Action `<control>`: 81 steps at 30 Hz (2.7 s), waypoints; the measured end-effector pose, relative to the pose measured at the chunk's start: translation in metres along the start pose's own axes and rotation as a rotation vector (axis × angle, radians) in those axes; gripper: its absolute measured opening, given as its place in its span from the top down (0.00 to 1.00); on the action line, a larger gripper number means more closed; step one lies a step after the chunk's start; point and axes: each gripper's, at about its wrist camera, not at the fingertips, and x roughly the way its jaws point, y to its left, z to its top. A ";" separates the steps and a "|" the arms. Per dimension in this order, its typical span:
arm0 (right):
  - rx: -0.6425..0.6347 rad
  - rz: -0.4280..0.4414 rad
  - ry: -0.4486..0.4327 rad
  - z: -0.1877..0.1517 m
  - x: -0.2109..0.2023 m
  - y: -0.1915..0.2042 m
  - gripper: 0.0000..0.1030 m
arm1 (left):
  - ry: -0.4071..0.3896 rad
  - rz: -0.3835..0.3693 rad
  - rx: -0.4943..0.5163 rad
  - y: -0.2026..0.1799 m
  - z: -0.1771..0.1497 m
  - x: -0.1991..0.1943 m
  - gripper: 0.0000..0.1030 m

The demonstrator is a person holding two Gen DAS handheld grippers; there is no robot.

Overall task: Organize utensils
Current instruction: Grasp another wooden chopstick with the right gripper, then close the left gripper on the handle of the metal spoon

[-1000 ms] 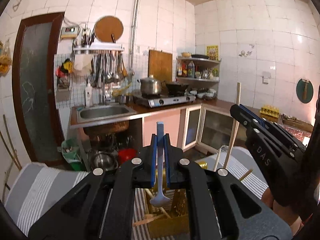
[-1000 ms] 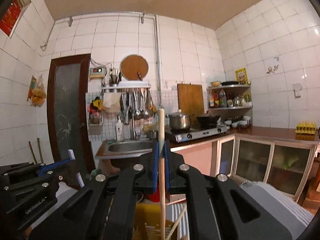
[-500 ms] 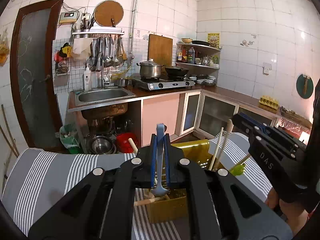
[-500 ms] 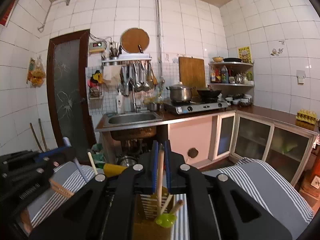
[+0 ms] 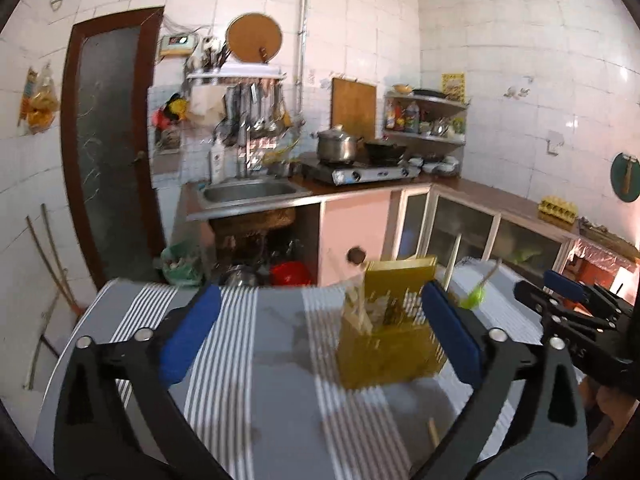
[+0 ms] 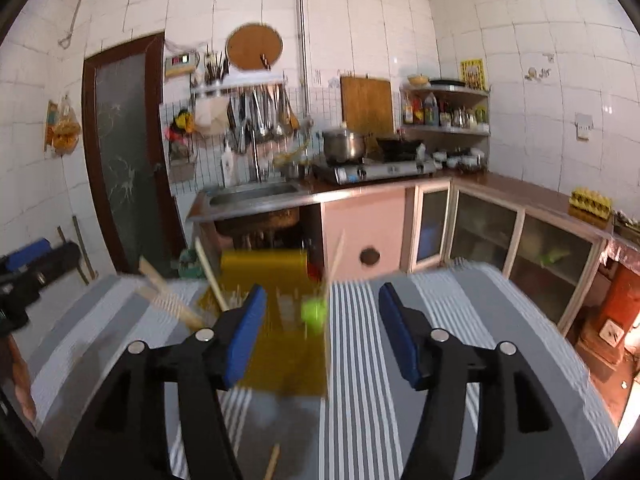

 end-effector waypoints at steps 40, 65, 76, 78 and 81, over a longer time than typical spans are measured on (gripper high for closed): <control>0.009 -0.007 0.450 -0.146 0.056 -0.001 0.93 | 0.423 0.025 -0.160 0.001 -0.150 0.054 0.05; 0.073 -0.052 0.466 -0.161 0.046 -0.061 0.93 | 0.613 -0.099 -0.051 -0.106 -0.181 0.068 0.43; 0.072 -0.056 0.461 -0.161 0.044 -0.057 0.93 | 0.619 -0.129 -0.039 -0.116 -0.176 0.078 0.66; 0.073 -0.053 0.460 -0.160 0.043 -0.056 0.93 | 0.613 -0.134 -0.038 -0.116 -0.176 0.077 0.66; 0.069 -0.046 0.449 -0.158 0.040 -0.052 0.93 | 0.603 -0.132 -0.036 -0.115 -0.176 0.074 0.66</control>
